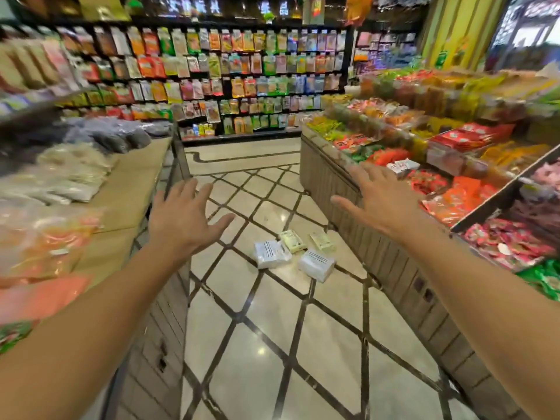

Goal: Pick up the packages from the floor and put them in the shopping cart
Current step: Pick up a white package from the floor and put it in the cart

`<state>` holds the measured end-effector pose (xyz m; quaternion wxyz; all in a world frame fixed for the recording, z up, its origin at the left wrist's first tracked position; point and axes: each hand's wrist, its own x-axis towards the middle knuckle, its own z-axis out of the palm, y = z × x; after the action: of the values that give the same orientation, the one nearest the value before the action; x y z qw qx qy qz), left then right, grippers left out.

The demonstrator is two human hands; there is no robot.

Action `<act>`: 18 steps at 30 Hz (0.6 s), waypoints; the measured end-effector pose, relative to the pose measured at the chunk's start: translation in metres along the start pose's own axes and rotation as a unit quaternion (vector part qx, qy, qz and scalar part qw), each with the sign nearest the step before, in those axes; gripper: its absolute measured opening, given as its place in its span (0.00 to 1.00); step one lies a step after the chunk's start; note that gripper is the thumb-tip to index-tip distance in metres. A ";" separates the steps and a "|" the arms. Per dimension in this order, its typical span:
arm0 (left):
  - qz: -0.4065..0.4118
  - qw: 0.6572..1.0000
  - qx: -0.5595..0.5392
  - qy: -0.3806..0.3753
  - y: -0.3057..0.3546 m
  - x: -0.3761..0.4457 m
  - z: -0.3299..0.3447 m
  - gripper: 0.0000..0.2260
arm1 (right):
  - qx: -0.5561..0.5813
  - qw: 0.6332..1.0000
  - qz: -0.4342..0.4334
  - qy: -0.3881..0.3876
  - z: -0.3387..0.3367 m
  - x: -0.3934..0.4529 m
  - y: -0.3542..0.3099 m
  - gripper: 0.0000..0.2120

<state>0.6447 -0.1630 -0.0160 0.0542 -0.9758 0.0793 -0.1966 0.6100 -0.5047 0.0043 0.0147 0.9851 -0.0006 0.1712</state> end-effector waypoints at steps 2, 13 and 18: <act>-0.004 1.000 0.003 -0.011 -0.006 0.045 0.020 0.39 | 0.001 1.000 -0.007 -0.009 0.022 0.052 -0.006 0.46; -0.011 1.000 0.007 -0.010 -0.057 0.252 0.128 0.39 | 0.008 0.999 -0.027 -0.031 0.123 0.291 -0.049 0.42; -0.012 0.999 0.007 -0.042 -0.083 0.340 0.207 0.40 | -0.003 0.998 -0.036 -0.050 0.188 0.381 -0.073 0.40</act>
<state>1.0464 -0.1258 -0.0667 0.0616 -0.9836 0.0637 -0.1568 1.0327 -0.4360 -0.0461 0.0240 0.9918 0.0336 0.1208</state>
